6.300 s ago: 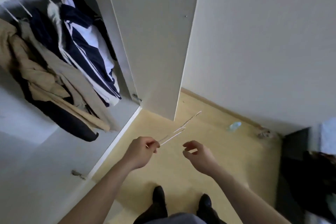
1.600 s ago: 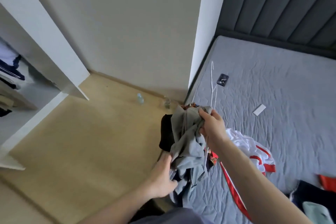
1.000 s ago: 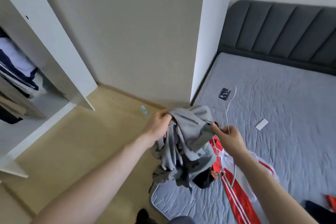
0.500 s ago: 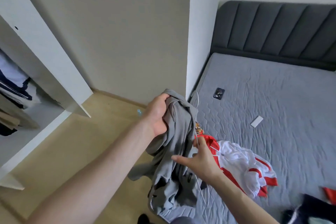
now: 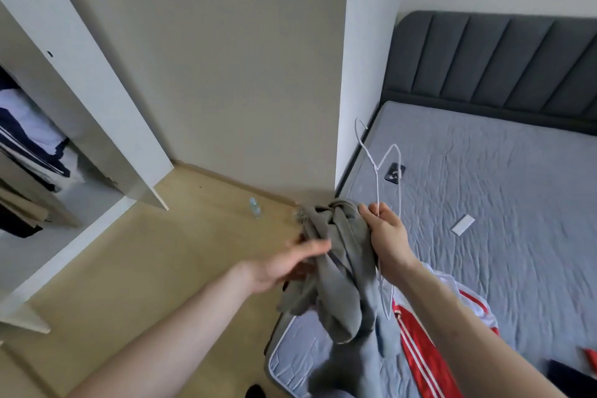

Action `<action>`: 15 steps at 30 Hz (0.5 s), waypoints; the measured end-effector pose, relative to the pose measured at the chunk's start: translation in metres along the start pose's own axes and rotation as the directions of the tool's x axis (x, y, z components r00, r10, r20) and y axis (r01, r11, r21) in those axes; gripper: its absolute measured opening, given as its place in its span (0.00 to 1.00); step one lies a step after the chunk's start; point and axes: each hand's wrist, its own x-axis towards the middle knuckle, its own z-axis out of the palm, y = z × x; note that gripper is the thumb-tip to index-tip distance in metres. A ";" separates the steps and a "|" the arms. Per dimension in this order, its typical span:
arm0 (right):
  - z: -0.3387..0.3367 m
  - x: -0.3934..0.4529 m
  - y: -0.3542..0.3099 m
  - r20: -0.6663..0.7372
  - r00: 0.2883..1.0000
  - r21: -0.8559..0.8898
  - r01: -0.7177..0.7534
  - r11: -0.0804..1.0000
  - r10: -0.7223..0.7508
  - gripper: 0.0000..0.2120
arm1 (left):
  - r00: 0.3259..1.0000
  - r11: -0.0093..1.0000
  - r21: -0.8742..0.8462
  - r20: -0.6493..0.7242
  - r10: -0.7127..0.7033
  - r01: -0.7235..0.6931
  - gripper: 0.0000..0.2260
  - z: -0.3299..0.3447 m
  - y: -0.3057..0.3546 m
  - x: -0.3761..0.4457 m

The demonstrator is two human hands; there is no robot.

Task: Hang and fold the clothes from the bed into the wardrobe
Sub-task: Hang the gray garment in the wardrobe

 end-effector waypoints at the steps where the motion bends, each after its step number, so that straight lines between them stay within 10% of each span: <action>1: -0.001 0.002 -0.001 0.004 1.000 -0.007 -0.001 1.000 0.001 0.19 | 1.000 1.000 0.002 0.006 -0.002 0.002 0.19 0.008 -0.007 -0.001; 6: -0.025 0.015 0.001 -0.040 0.999 -0.200 -0.005 0.980 -0.003 0.19 | 0.975 0.953 -0.268 -0.204 0.088 -0.142 0.08 0.019 -0.004 0.004; 11: -0.066 0.018 0.010 -0.099 0.994 -0.510 -0.022 0.860 -0.034 0.19 | 0.940 0.748 -0.592 -0.316 0.128 -0.301 0.18 -0.002 0.048 -0.009; 15: -0.082 0.007 0.025 -0.102 0.995 -0.596 -0.076 0.800 0.019 0.19 | 0.891 0.781 -0.483 -0.407 0.199 -0.395 0.19 -0.031 0.084 -0.013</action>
